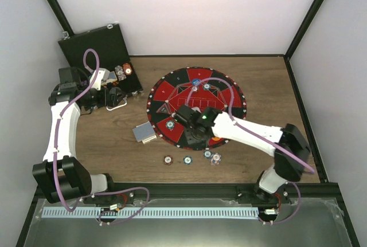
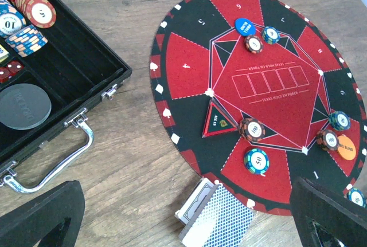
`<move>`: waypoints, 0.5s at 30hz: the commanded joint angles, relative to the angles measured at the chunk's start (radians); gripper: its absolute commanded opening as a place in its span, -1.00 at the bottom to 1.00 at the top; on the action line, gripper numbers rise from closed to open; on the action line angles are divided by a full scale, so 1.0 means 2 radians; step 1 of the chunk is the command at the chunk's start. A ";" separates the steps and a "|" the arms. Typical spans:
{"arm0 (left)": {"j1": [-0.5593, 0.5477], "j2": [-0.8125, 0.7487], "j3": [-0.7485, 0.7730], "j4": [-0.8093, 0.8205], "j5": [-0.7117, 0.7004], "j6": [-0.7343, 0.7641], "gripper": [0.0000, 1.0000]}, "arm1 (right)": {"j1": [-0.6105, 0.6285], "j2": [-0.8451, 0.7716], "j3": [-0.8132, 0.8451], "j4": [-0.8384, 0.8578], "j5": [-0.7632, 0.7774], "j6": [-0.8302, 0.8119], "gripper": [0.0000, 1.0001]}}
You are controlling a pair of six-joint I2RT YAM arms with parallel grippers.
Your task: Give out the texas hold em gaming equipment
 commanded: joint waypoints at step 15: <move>0.003 -0.009 0.008 -0.008 0.010 0.000 1.00 | -0.069 0.247 0.181 0.132 -0.019 -0.142 -0.39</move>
